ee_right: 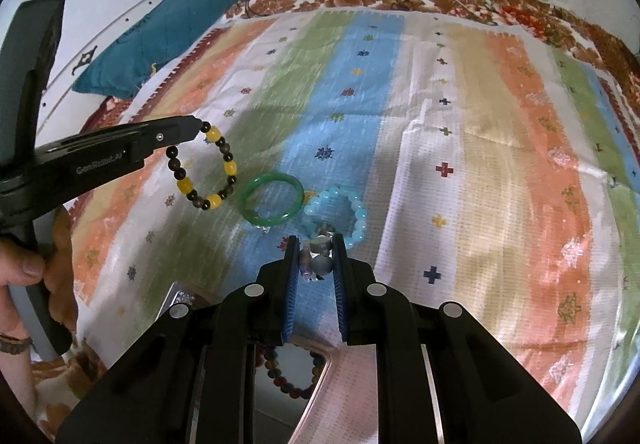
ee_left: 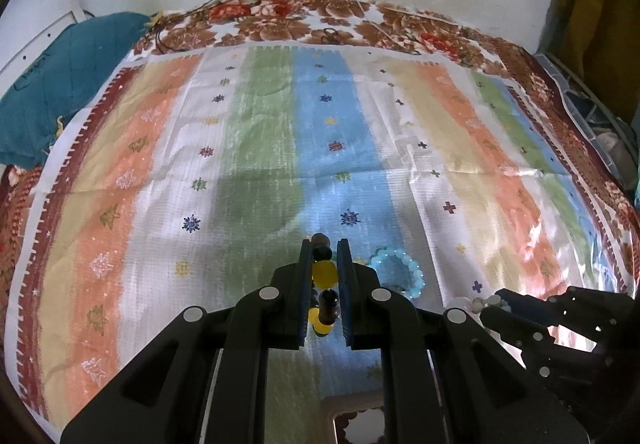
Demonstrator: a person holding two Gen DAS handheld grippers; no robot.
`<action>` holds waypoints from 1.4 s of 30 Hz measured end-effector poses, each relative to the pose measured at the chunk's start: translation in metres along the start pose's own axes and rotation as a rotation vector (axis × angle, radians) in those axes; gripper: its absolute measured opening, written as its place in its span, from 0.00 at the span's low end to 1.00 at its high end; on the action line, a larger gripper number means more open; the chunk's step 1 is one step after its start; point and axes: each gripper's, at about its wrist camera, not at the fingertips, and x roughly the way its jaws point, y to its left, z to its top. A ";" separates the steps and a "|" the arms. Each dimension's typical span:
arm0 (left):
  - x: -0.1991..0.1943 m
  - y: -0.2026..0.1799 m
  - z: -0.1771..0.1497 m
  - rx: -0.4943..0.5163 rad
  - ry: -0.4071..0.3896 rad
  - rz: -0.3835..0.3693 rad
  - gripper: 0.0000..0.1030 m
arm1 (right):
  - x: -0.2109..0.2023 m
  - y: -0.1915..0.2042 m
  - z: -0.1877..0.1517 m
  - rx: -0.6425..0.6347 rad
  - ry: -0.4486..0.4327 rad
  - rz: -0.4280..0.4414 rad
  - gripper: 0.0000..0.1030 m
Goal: Organize jewelry
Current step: 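Lift yellow-black bracelet with left gripper while right gripper carries white stones toward tin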
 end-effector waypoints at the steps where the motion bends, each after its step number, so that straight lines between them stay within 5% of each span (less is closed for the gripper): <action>1: -0.002 -0.002 -0.001 0.010 -0.007 0.007 0.11 | -0.002 0.002 0.000 -0.004 -0.006 -0.001 0.17; 25: -0.071 -0.023 -0.024 0.023 -0.146 -0.056 0.11 | -0.040 0.028 -0.020 -0.064 -0.096 0.029 0.17; 42: -0.104 -0.031 -0.066 0.026 -0.177 -0.096 0.11 | -0.059 0.035 -0.044 -0.078 -0.137 0.049 0.17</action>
